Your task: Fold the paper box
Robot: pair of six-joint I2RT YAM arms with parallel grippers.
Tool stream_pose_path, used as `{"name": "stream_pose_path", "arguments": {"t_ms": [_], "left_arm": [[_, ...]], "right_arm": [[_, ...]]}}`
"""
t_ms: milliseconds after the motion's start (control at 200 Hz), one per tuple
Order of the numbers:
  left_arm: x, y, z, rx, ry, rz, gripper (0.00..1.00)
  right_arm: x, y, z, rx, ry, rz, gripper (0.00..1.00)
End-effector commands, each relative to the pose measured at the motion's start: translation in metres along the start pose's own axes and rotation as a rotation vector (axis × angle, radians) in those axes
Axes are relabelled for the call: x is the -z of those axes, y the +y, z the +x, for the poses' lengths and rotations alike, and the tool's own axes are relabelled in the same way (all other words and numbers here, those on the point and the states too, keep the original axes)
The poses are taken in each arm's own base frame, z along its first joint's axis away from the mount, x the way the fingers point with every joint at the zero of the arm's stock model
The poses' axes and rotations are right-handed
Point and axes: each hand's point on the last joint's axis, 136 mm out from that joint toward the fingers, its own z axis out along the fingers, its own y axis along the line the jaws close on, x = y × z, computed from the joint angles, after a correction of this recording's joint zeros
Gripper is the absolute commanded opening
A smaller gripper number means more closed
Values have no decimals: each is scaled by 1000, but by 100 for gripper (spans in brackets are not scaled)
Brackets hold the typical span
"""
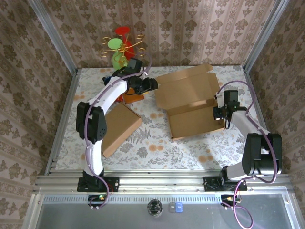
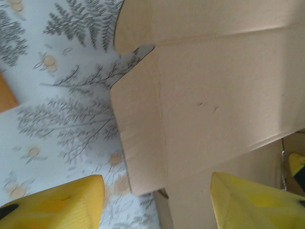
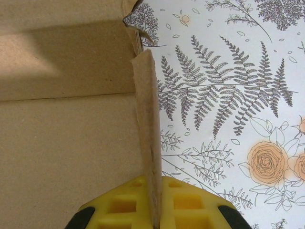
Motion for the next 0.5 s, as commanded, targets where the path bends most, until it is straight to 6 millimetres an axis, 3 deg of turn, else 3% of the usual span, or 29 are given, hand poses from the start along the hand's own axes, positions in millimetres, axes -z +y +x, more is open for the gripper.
{"name": "stream_pose_path", "arguments": {"t_ms": [0,200,495], "left_arm": [[-18,-2,-6,19,-2,70,61],[-24,6,9,9,-15,18,60],[14,-3,26,-4,-151,-64,60]], "right_arm": [[7,0,-2,4,-8,-16,0],[3,1,0,-2,5,-26,0],[1,-2,2,-15,4,-25,0]]}}
